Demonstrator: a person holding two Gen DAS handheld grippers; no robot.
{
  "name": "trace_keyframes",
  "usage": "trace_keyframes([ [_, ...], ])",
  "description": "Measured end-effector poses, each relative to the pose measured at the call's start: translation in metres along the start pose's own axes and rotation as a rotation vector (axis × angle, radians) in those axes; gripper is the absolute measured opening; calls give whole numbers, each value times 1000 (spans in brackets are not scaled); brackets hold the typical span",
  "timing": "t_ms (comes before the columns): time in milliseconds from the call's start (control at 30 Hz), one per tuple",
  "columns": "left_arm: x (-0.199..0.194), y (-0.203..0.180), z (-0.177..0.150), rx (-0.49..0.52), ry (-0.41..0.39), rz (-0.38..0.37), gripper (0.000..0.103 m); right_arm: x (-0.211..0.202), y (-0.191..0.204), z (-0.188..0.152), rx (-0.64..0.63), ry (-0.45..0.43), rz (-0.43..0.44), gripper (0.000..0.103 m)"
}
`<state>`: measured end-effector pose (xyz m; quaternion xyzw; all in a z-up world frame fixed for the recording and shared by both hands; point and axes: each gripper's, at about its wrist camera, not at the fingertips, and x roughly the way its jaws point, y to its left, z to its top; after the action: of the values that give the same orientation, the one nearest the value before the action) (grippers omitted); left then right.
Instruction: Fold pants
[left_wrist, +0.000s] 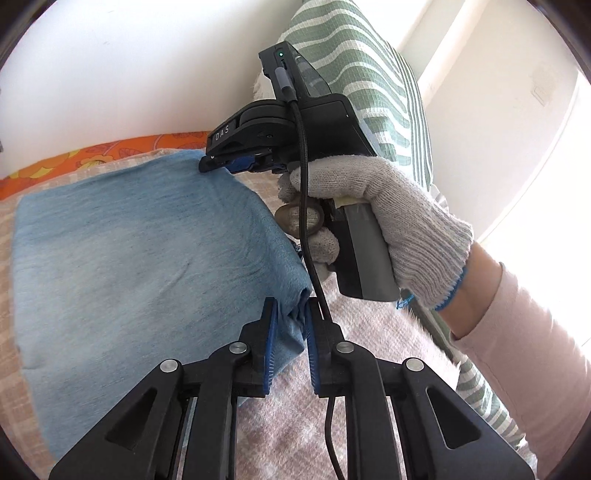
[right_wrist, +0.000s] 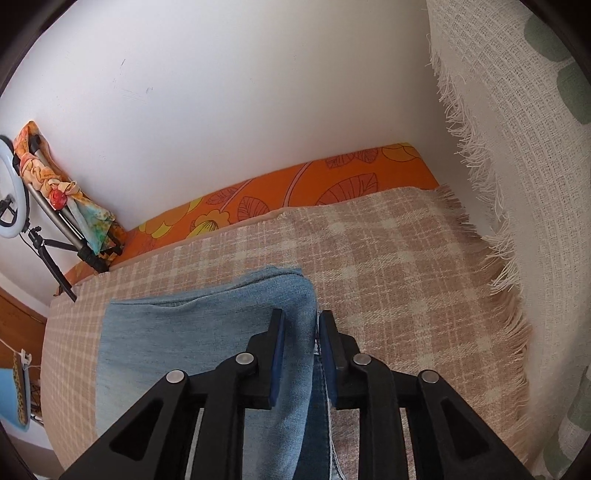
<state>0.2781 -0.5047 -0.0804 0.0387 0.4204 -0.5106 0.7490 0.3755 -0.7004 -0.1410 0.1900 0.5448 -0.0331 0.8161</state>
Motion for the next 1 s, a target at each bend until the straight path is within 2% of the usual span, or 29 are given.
trace_keyframes([
  [33,-10,0,-5,17,-9,11,22,-4,1,0,-6,-8,-14,40],
  [167,-49,-1,-25,53,-32,43,22,-26,10,2,-27,-59,-54,41],
  [300,-85,20,-47,64,-49,94,23,-45,35,1,-124,-81,-82,42],
  [400,-99,36,-66,63,-52,138,26,-50,55,-3,-185,-68,-103,41],
  [467,-101,46,-79,71,-36,174,33,-53,70,-6,-241,-65,-126,41],
  [600,-95,64,-95,50,8,212,33,-52,102,-3,-279,-35,-28,42],
  [767,-90,76,-102,13,-11,238,33,-23,159,-4,-362,30,73,47],
  [1000,-82,70,-111,50,-12,282,33,35,212,2,-427,105,81,50],
])
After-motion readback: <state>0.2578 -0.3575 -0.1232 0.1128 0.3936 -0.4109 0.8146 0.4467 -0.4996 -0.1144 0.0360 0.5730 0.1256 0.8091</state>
